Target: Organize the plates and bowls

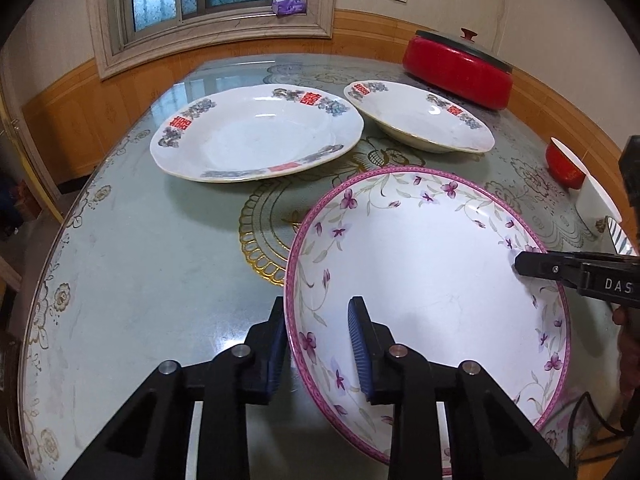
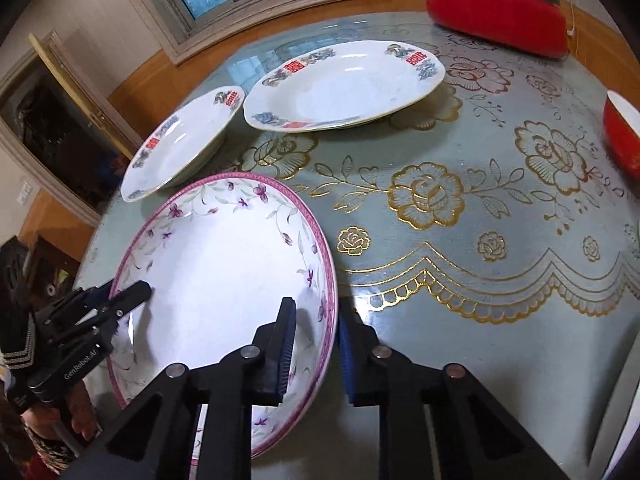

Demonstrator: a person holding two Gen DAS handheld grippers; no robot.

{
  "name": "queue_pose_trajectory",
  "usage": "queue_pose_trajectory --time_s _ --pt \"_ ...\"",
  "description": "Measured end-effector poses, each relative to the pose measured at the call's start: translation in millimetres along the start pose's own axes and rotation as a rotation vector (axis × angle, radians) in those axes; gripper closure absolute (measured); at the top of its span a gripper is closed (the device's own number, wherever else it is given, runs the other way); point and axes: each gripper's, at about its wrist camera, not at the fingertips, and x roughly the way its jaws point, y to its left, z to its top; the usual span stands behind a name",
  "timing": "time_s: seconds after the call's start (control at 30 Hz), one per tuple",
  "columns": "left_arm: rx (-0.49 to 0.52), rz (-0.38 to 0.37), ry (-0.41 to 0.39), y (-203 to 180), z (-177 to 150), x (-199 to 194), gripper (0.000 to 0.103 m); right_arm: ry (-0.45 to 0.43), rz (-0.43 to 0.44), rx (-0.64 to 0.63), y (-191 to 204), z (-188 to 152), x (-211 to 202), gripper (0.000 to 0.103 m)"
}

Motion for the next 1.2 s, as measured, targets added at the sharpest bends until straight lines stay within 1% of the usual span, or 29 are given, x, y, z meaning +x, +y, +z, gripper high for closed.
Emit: queue_pose_trajectory --time_s 0.03,0.1,0.17,0.3,0.53,0.73,0.77,0.83,0.87,0.9,0.97,1.03,1.07,1.1,1.17,1.2 --pt "0.002 0.002 -0.005 1 -1 -2 0.080 0.000 -0.003 0.000 0 -1 0 0.084" --pt "0.005 -0.004 -0.008 4 -3 -6 0.084 0.004 0.000 0.008 0 -3 -2 0.084" --pt "0.009 -0.010 -0.005 6 -7 -10 0.085 0.006 0.007 0.019 0 -7 -4 0.084" --pt "0.025 0.001 -0.004 5 -16 -19 0.085 0.008 0.000 0.014 6 -16 -9 0.084" --pt "-0.002 -0.004 -0.001 16 -26 -30 0.085 0.015 0.009 0.004 17 -25 -9 0.084" --pt "-0.011 0.020 -0.003 20 -23 -28 0.085 -0.005 -0.006 0.010 24 -19 -2 0.083" --pt "-0.007 0.022 -0.003 21 -22 -27 0.085 -0.007 -0.008 0.010 24 -18 -1 0.081" --pt "0.011 0.019 -0.003 20 -23 -28 0.085 -0.002 -0.010 -0.002 26 -17 0 0.080" --pt "0.014 0.008 -0.002 21 -23 -28 0.085 0.003 -0.005 -0.010 27 -17 0 0.078" --pt "0.013 -0.008 0.001 23 -23 -28 0.081 0.009 0.011 -0.006 25 -17 -1 0.077" --pt "0.005 -0.031 -0.006 26 -22 -32 0.069 0.026 0.046 0.015 21 -15 -2 0.077" --pt "-0.007 -0.009 -0.042 32 -18 -39 0.033 0.021 0.064 0.041 16 -13 -5 0.077" --pt "-0.011 -0.001 -0.070 36 -16 -45 0.027 0.005 0.062 0.052 13 -11 -8 0.076" --pt "-0.018 0.009 -0.095 41 -13 -50 0.024 -0.010 0.060 0.062 10 -9 -13 0.075" --pt "-0.039 0.021 -0.109 52 -4 -54 0.024 -0.033 0.060 0.074 6 -4 -19 0.071" --pt "-0.062 0.023 -0.110 59 1 -55 0.023 -0.044 0.056 0.081 6 -1 -21 0.071"
